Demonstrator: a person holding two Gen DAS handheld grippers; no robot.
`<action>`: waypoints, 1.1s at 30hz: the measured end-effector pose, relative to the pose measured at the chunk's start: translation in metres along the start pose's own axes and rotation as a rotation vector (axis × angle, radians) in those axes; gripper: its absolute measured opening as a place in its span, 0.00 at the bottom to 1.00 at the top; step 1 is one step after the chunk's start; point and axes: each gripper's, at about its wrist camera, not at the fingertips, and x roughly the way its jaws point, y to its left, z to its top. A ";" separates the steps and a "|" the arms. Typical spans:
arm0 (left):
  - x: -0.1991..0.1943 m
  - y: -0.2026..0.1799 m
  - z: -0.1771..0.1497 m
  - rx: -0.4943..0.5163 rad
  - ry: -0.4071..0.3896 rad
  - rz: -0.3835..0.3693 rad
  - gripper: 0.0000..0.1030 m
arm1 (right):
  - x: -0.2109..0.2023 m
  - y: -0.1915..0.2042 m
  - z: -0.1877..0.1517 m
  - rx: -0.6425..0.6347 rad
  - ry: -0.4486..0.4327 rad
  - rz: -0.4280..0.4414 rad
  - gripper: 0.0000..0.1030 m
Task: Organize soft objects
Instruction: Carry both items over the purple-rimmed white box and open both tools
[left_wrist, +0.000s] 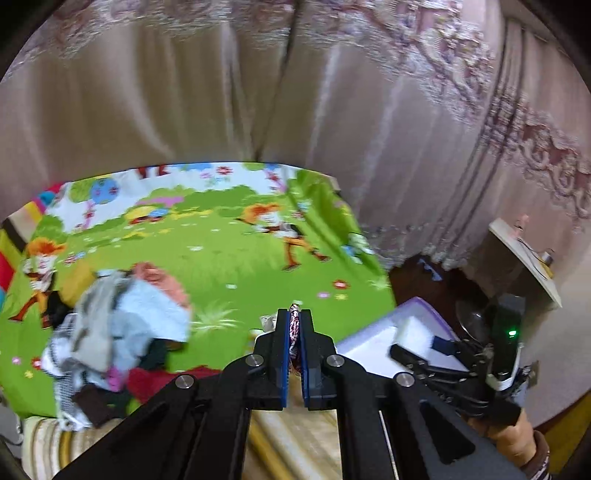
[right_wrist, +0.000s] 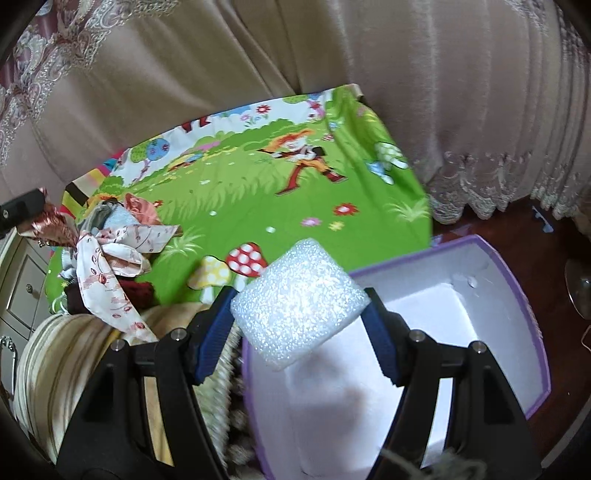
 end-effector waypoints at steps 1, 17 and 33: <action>0.002 -0.008 -0.002 0.010 0.004 -0.018 0.05 | -0.002 -0.003 -0.002 0.002 0.001 -0.005 0.69; 0.042 -0.047 -0.041 0.011 0.154 -0.109 0.60 | -0.021 -0.050 -0.034 0.066 0.025 -0.081 0.73; -0.012 0.087 -0.089 -0.177 0.084 0.153 0.65 | -0.014 -0.014 -0.037 -0.046 0.067 -0.073 0.90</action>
